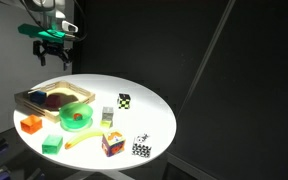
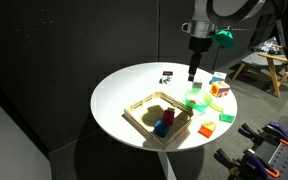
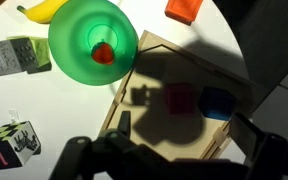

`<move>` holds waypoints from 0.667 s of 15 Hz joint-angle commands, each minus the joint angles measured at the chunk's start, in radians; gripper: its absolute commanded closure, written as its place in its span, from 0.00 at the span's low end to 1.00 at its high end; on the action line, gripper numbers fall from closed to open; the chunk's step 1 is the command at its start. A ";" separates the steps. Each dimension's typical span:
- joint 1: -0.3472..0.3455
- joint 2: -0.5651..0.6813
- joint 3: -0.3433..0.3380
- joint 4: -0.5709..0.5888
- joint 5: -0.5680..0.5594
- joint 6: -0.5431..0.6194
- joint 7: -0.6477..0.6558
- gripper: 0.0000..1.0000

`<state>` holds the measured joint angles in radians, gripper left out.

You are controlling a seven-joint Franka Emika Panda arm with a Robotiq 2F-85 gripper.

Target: Remove the pink block from the crate and put it on the table

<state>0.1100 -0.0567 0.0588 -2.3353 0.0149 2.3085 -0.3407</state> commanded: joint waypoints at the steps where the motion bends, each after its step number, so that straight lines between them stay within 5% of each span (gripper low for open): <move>1: -0.001 0.033 0.014 -0.004 0.002 0.062 -0.016 0.00; 10: 0.004 0.117 0.047 -0.007 -0.040 0.187 0.061 0.00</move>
<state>0.1103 0.0462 0.0949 -2.3392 0.0054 2.4649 -0.3267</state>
